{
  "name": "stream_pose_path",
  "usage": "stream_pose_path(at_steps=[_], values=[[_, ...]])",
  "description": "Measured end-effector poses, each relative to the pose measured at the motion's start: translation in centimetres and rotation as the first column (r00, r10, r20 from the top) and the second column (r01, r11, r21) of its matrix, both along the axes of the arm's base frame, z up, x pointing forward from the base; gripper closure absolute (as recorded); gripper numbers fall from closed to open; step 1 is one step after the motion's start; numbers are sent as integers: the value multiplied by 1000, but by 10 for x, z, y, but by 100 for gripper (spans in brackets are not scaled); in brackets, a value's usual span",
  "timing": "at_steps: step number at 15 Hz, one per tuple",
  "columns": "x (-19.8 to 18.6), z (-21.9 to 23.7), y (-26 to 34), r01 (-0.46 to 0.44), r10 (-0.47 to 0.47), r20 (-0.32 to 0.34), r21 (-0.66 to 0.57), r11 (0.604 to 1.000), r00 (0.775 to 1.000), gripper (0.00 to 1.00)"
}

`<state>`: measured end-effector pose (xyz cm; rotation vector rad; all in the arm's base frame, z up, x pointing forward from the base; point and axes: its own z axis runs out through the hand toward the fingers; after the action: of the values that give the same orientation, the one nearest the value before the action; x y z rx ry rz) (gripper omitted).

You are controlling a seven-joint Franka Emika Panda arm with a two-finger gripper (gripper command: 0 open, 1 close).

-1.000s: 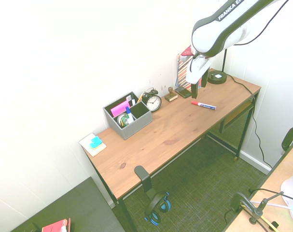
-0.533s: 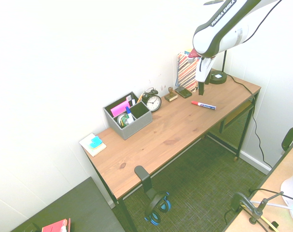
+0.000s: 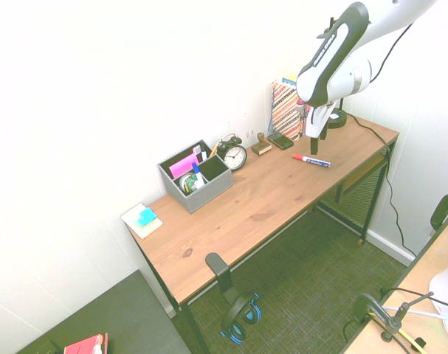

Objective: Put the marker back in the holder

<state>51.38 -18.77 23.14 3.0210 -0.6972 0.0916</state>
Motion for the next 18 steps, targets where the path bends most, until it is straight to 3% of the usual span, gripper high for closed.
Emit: stream_pose_path(at_steps=[2, 3, 18], values=[[7, -15, -6, 1, -1, -8, -8, 1000, 1000, 0], [10, -22, -8, 2, -2, -13, -11, 1000, 1000, 100], [22, -64, -13, 7, -7, -32, -10, 1000, 999, 100]])
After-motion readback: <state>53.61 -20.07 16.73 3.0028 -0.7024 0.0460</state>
